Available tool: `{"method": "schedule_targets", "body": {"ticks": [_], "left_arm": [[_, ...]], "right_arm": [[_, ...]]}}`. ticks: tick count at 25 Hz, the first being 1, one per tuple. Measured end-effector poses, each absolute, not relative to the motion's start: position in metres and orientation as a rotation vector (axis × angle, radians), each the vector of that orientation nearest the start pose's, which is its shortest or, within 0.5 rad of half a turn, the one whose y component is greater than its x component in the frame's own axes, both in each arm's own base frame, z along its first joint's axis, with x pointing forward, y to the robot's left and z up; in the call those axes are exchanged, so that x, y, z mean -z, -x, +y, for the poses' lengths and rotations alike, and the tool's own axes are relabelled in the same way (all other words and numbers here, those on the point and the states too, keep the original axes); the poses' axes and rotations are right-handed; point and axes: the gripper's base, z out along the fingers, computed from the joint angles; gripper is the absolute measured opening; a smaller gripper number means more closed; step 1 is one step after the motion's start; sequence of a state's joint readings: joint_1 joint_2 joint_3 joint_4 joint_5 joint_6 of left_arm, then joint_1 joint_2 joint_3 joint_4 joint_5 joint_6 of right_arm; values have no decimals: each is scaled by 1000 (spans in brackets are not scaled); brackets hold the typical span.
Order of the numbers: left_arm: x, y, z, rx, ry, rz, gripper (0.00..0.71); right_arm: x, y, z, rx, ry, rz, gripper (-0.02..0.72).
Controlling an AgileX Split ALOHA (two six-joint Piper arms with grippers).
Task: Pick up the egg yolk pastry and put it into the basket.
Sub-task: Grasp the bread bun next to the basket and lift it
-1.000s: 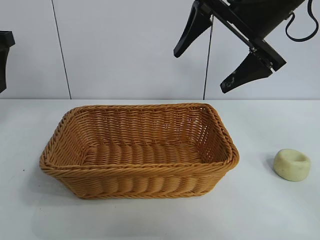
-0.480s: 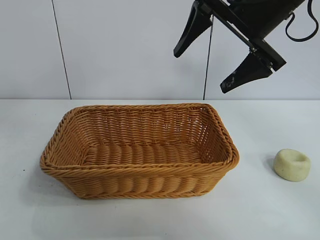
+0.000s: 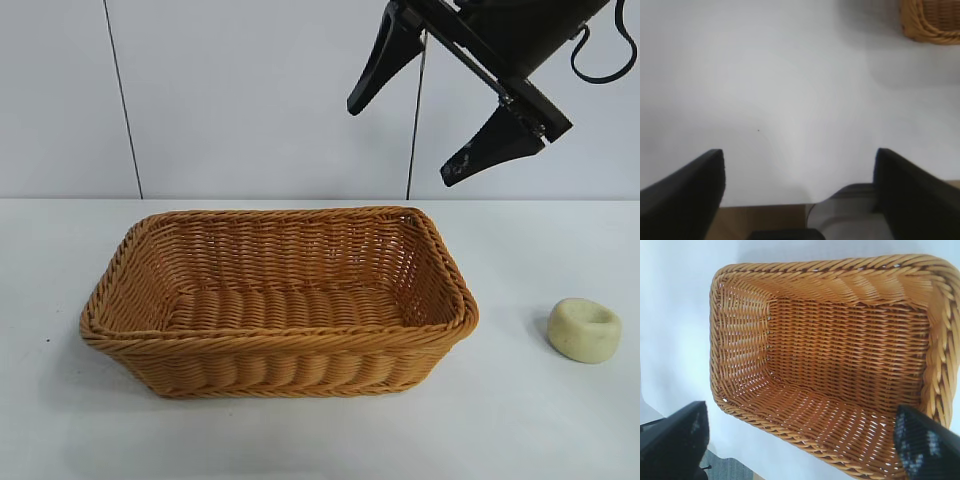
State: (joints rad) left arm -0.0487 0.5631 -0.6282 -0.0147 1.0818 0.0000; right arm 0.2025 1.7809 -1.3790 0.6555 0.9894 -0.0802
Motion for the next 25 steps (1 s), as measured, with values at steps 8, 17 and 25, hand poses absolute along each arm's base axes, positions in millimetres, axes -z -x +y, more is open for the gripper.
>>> {"method": "schedule_targets", "body": {"ticks": [8,17,25], "left_arm": [[-275,-41,-3,43,-55,2321,605],[-278,-15,-2,50,-52,2160,605],[-279,6,-1,53,-50,2032,605]], "right_arm": [[-262,-354,120,-878,-20,2789,694],[-262,-354,120,-877,-21,2787,694],[-283,-363,116,-762,17,2762,694]]}}
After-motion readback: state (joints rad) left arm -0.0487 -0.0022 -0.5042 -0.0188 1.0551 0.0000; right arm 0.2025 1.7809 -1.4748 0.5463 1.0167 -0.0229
